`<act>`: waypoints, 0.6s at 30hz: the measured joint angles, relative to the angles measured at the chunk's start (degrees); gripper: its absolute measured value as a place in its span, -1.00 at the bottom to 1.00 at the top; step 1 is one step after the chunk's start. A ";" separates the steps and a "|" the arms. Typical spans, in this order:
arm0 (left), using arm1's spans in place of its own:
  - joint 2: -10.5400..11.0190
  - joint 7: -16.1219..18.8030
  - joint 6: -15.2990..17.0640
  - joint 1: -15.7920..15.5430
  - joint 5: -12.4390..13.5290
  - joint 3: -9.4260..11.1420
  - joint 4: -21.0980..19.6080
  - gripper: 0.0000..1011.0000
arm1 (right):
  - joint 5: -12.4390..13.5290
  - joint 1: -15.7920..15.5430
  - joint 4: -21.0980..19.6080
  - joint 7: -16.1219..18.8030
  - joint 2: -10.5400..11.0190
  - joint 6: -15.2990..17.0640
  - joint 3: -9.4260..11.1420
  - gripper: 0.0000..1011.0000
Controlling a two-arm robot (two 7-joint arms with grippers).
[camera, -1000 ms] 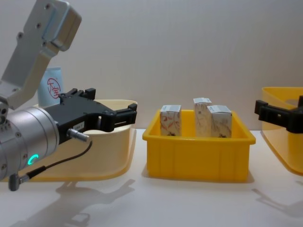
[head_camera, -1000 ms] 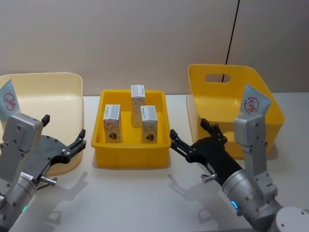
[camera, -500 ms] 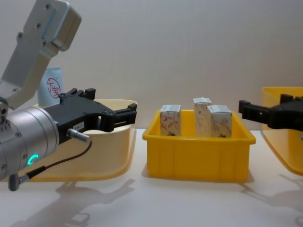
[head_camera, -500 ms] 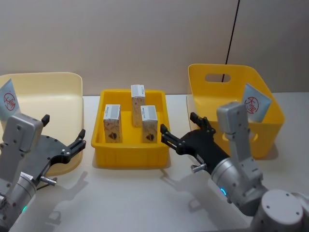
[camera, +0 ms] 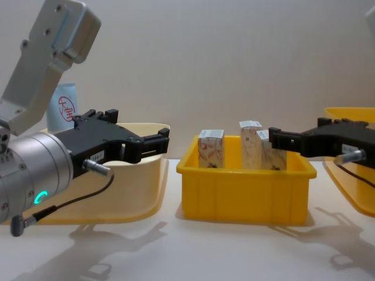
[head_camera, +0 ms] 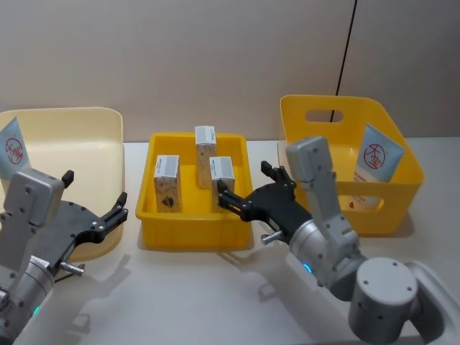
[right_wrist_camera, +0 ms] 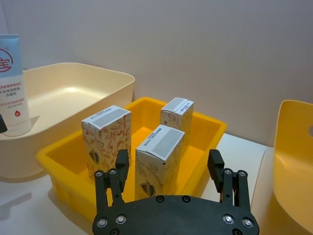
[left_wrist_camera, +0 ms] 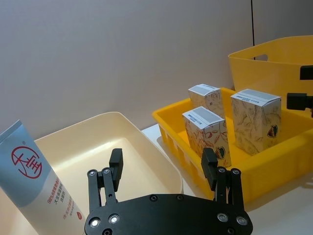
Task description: Bimanual collaborative sorting of washing and personal care products
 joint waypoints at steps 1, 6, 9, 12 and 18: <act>0.00 0.00 0.00 0.00 0.00 0.00 0.00 0.98 | -0.14 0.12 0.10 -0.08 -0.11 0.21 -0.06 0.98; 0.00 0.00 -0.02 0.00 0.00 0.00 0.01 0.98 | -0.96 1.49 1.46 -0.86 -1.52 1.55 -0.74 0.98; 0.00 0.00 -0.03 0.00 0.00 0.00 0.02 0.98 | -1.42 1.98 2.05 -1.48 -2.27 2.29 -1.00 0.98; 0.00 0.00 -0.03 0.00 0.00 0.00 0.02 0.98 | -1.93 2.44 2.62 -2.30 -3.14 2.90 -1.21 0.98; 0.01 0.00 -0.03 0.00 0.00 0.00 0.02 0.98 | -3.06 3.20 3.94 -3.86 -4.61 3.74 -1.66 0.98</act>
